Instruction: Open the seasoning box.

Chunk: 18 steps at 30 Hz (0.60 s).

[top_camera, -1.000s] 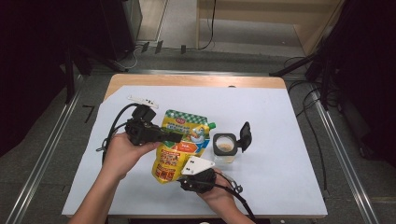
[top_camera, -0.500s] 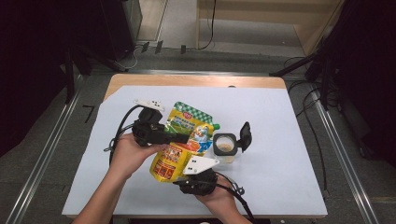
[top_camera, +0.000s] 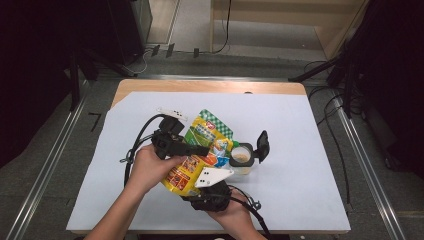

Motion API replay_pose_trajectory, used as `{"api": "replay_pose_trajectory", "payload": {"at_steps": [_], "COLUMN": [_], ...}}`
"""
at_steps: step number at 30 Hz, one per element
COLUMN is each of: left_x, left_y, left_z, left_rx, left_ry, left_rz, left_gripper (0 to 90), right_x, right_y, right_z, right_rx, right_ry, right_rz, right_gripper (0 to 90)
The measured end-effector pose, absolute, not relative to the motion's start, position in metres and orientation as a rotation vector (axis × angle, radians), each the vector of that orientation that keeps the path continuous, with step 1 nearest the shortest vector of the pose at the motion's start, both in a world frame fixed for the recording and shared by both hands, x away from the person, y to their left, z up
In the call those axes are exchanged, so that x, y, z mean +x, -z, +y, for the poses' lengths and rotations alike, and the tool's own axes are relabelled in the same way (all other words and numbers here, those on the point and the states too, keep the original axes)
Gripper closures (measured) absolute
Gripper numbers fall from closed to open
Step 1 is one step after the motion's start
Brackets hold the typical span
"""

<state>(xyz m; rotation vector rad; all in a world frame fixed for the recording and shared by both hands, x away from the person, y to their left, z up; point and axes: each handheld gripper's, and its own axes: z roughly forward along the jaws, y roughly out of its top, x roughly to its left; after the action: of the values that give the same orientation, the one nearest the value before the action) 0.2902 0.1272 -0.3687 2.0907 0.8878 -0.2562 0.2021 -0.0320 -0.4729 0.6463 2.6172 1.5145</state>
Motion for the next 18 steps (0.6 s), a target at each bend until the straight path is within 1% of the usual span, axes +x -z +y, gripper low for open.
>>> {"api": "replay_pose_trajectory", "payload": {"at_steps": [14,18], "left_x": [0.289,0.29], "left_y": [0.374,0.374], "left_z": [0.11,0.109], "left_rx": [2.098,2.098], "left_ry": [0.239,0.249], "left_rz": [0.936,0.951], "left_gripper": [74.8,74.5], "right_x": [0.2,0.2], "right_y": [0.472,0.472], "right_z": [-0.028,-0.028], "right_rx": [0.693,0.715], "right_ry": [-1.435,-1.433], "right_rz": [2.612,2.612], "right_gripper": [63.1,65.4]}}
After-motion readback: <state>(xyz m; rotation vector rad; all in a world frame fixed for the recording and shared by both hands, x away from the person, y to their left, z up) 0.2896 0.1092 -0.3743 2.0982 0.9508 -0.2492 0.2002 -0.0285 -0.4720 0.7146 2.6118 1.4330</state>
